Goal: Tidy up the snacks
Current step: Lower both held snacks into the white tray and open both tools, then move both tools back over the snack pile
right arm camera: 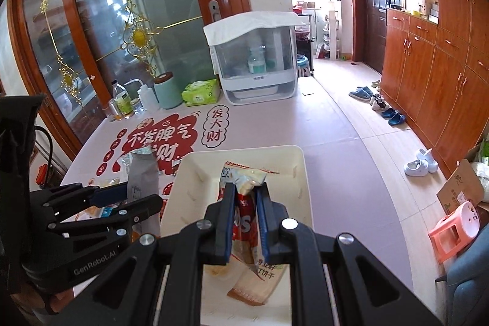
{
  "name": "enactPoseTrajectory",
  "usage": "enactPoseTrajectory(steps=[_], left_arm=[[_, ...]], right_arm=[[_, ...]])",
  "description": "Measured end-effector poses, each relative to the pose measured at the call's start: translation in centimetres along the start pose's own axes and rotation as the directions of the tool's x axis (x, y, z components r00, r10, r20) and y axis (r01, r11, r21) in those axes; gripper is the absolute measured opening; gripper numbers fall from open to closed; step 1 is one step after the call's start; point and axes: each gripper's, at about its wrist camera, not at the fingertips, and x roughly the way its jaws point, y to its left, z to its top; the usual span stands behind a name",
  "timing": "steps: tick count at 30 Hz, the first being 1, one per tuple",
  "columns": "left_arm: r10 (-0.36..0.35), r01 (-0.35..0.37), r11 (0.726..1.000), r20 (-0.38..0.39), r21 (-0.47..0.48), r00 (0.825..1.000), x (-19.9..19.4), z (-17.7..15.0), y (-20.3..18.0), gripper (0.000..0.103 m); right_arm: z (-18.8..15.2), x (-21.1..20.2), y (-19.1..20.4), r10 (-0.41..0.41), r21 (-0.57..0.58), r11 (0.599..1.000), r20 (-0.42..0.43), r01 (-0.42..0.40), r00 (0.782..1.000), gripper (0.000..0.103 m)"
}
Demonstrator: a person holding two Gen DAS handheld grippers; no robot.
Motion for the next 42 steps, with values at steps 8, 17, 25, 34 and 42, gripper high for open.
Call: enactPoseTrajectory(steps=[8,17,25,34,42], left_arm=[[0.040,-0.040,0.999,-0.025,0.002,0.999,2.7,1.2,-0.8,0.032],[0.078,-0.078,0.997,0.000,-0.002,0.997,3.0,1.6,-0.9,0.083],[0.095,-0.095,0.995,-0.010,-0.009,0.995,2.8,1.0,-0.3,0.085],[0.099,-0.099,0.994,-0.007,-0.044,0.995,1.7,0.3,0.8,0.086],[0.108,-0.108,0.993,-0.004,-0.046,0.994,0.7,-0.7,1.2,0.087]], right_arm=[[1.1,2.7,-0.9,-0.016,-0.002,1.000,-0.039,0.016,0.999,0.014],[1.8,4.2,-0.9,-0.043,-0.032,0.999,-0.054,0.041,0.998,0.020],[1.7,4.5,-0.6,-0.047,-0.037,0.998,-0.052,0.045,0.998,0.044],[1.1,4.5,-0.1,-0.037,-0.023,0.999,-0.073,0.036,0.997,0.044],[0.3,4.1,0.6,-0.026,-0.009,1.000,-0.092,0.025,0.995,0.044]])
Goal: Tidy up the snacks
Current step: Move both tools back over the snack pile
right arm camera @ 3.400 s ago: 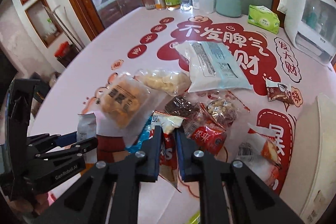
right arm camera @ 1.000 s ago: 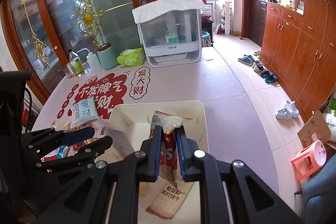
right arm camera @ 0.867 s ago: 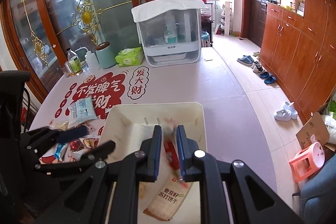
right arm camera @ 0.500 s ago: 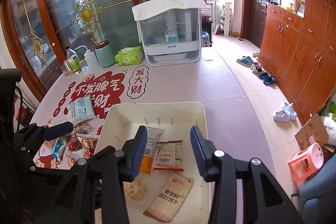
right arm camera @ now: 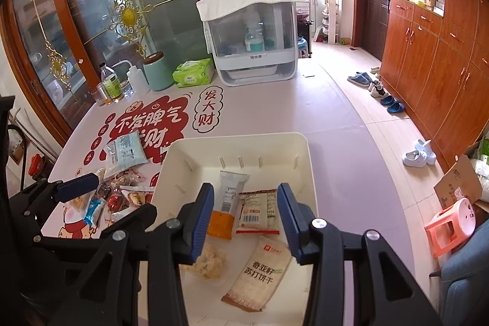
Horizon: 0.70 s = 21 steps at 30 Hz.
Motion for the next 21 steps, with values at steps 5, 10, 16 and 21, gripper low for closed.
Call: enactPoseTrajectory(steps=[5,10,16,21], left_arm=[[0.001,-0.001,1.000,0.000,-0.003,1.000,-0.5,-0.6,0.5,0.087],[0.007,-0.007,1.000,0.001,-0.004,1.000,-1.0,-1.2,1.2,0.087],[0.026,-0.026,1.000,0.002,-0.014,1.000,-2.2,-2.7,3.2,0.087],[0.052,-0.051,0.998,0.002,-0.039,0.999,-3.2,-3.9,6.0,0.087]], right_arm=[[-0.5,-0.4,0.5,-0.001,-0.001,1.000,-0.005,0.001,1.000,0.044],[-1.2,-0.8,0.9,-0.001,-0.003,1.000,-0.008,0.001,1.000,0.044],[-1.9,-0.8,1.7,0.007,0.006,1.000,-0.027,-0.007,1.000,0.044],[-2.5,-0.5,3.3,0.018,0.005,1.000,-0.048,-0.018,0.999,0.044]])
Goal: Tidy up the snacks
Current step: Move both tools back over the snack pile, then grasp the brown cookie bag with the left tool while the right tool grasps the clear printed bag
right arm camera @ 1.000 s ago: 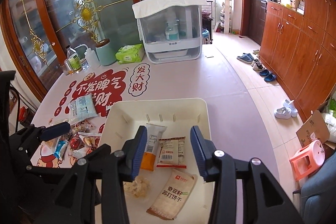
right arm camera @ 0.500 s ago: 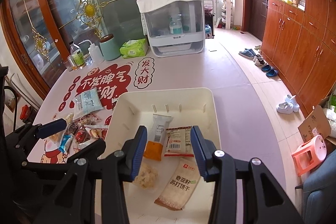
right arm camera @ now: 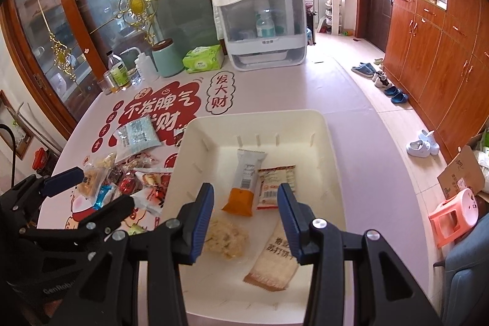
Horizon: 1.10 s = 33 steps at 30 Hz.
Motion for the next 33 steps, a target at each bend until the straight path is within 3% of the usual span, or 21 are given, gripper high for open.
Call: enactPoseTrajectory(steps=[11,21,27,33], left_arm=[[0.073,-0.075,0.991,-0.024,-0.111,0.997,-1.2,-2.4,10.1,0.087],[0.117,-0.122,0.974,-0.036,-0.192,0.992,-1.5,-4.2,19.7,0.087],[0.117,-0.129,0.965,-0.065,-0.229,0.991,0.4,-5.0,25.0,0.088],[0.090,-0.114,0.967,-0.109,-0.228,0.990,4.3,-5.5,29.3,0.088]], right_arm=[[-0.1,0.4,7.1,0.053,-0.052,0.997,-0.025,-0.054,0.998,0.044],[0.5,1.7,15.5,0.104,-0.121,0.987,-0.055,-0.110,0.993,0.051],[1.7,3.3,20.2,0.109,-0.159,0.980,-0.077,-0.121,0.991,0.060],[3.8,8.2,24.6,0.088,-0.207,0.972,-0.128,-0.113,0.988,0.060]])
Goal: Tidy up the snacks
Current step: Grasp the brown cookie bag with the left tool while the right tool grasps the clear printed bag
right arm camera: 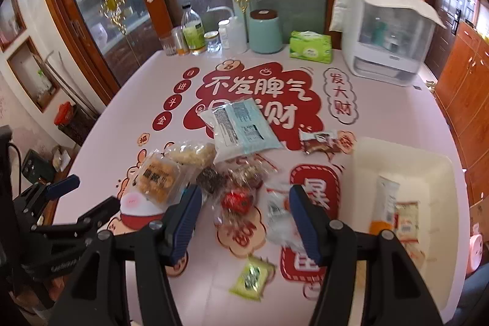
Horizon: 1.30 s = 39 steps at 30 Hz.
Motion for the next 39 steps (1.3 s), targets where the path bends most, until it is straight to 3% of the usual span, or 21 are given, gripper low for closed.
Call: enactPoseTrajectory(steps=[8,15,24,30,36,39], left_arm=[[-0.029,0.029,1.000,-0.107,-0.007,0.994,7.0,0.9,3.8,0.088],[-0.127,0.128,0.992,-0.222,-0.011,0.967,12.4,1.4,4.7,0.088],[-0.223,0.222,0.974,-0.281,-0.037,0.933,15.8,2.5,3.9,0.089],[-0.257,0.258,0.965,-0.312,-0.040,0.914,16.7,3.1,2.9,0.094],[-0.163,0.191,0.980,-0.311,0.059,0.936,17.2,3.0,0.3,0.103],[-0.154,0.181,0.982,-0.305,0.062,0.940,17.4,3.2,-0.2,0.103]], right_arm=[[3.7,8.9,2.4,-0.027,-0.052,0.998,-0.088,0.023,0.996,0.060],[6.8,16.1,4.7,-0.044,-0.090,0.995,-0.123,0.033,0.991,0.060],[8.8,23.7,5.9,-0.146,-0.160,0.980,-0.188,0.116,0.971,0.060],[8.7,25.5,6.9,-0.207,-0.241,0.958,-0.195,0.158,0.959,0.063],[7.8,26.6,8.4,-0.308,-0.351,0.906,-0.161,0.237,0.938,0.067],[7.8,26.6,8.4,-0.316,-0.348,0.904,-0.155,0.248,0.936,0.062]])
